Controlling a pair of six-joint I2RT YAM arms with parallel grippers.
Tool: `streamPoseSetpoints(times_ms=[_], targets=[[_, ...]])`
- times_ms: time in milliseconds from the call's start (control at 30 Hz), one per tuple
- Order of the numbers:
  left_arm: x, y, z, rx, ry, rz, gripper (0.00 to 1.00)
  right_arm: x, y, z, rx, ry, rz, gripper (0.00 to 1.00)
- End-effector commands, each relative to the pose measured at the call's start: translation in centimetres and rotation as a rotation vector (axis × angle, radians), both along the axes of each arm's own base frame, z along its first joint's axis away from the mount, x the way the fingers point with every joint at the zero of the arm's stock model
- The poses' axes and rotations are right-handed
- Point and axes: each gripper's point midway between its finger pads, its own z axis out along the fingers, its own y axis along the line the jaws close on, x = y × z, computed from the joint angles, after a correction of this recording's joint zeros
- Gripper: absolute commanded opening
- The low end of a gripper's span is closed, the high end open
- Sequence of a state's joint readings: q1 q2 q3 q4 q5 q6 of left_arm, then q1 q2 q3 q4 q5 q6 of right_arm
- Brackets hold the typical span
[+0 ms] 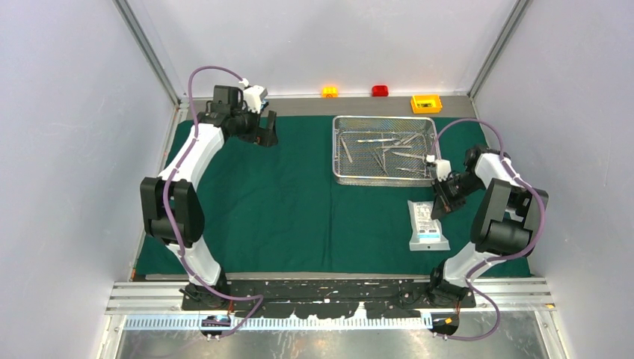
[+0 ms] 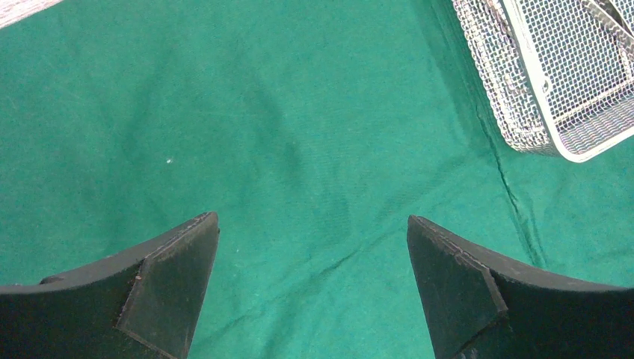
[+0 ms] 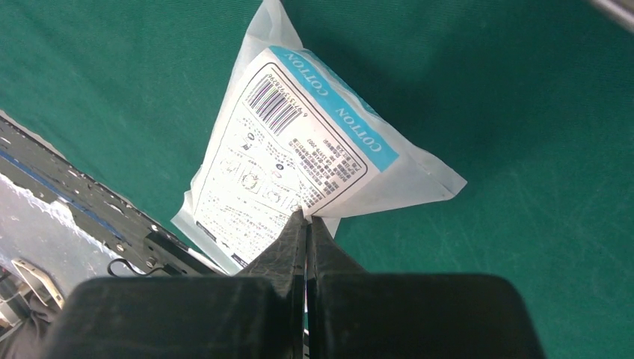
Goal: Open and lay out the surgical kit
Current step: Place the medical item in the surgical kit, then pick up the medical item from the container.
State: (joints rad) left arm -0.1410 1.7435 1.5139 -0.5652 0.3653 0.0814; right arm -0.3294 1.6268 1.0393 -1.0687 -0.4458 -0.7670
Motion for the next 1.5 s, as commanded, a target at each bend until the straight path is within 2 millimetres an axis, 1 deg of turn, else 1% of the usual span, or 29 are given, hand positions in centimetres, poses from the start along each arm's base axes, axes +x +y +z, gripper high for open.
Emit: streamPoseSetpoints(times_ms=[0, 167, 367, 567, 667, 767, 800, 833, 867, 933, 1067, 1133, 1167, 1200, 1300, 1467], targets=[[0.4, -0.6, 1.7, -0.043, -0.048, -0.012, 1.0, 1.6, -0.7, 0.2, -0.012, -0.055, 0.027, 0.01], [0.4, -0.6, 1.6, -0.041, -0.049, -0.016, 1.0, 1.1, -1.4, -0.1, -0.037, -0.045, 0.028, 0.01], [0.3, -0.5, 1.2, -0.033, -0.042, -0.022, 1.0, 0.3, -2.1, 0.2, -0.069, -0.055, 0.018, 0.02], [0.3, -0.7, 1.2, -0.036, -0.041, -0.034, 1.0, 0.1, -2.4, 0.3, -0.086, -0.049, 0.024, 0.12], [0.3, -0.7, 1.2, -0.035, -0.042, -0.036, 1.0, 0.2, -2.5, 0.7, -0.095, -0.057, 0.015, 0.17], [0.3, -0.6, 1.2, -0.032, -0.043, -0.037, 1.0, 0.4, -2.6, 1.5, -0.106, -0.082, 0.004, 0.25], [0.3, -0.6, 1.2, -0.03, -0.044, -0.038, 1.0, 0.5, -2.6, 1.9, -0.108, -0.093, 0.001, 0.31], [0.3, -0.6, 1.1, -0.029, -0.044, -0.038, 1.0, 0.6, -2.5, 2.4, -0.107, -0.104, -0.004, 0.34], [0.4, -0.6, 1.1, -0.028, -0.045, -0.04, 1.0, 0.8, -2.5, 3.0, -0.105, -0.118, -0.009, 0.42], [0.4, -0.6, 1.1, -0.026, -0.046, -0.044, 1.0, 1.4, -2.2, 4.5, -0.097, -0.157, -0.023, 0.53], [0.5, -0.5, 1.2, -0.016, -0.058, -0.042, 1.0, 3.5, -1.7, 8.0, -0.073, -0.285, -0.066, 0.65], [0.6, -0.3, 1.3, -0.009, -0.067, -0.035, 1.0, 5.2, -1.4, 9.7, -0.064, -0.366, -0.094, 0.66], [0.6, -0.2, 1.3, -0.006, -0.07, -0.034, 1.0, 5.8, -1.2, 10.3, -0.062, -0.388, -0.11, 0.66], [0.6, -0.2, 1.4, -0.005, -0.073, -0.031, 1.0, 7.1, -1.2, 11.0, -0.068, -0.433, -0.125, 0.67], [0.5, -0.1, 1.7, -0.002, -0.08, -0.028, 1.0, 10.1, -0.3, 12.5, -0.092, -0.522, -0.153, 0.67], [0.1, -0.1, 1.9, 0.007, -0.074, -0.05, 1.0, 14.9, 2.8, 13.5, -0.126, -0.612, -0.133, 0.67]])
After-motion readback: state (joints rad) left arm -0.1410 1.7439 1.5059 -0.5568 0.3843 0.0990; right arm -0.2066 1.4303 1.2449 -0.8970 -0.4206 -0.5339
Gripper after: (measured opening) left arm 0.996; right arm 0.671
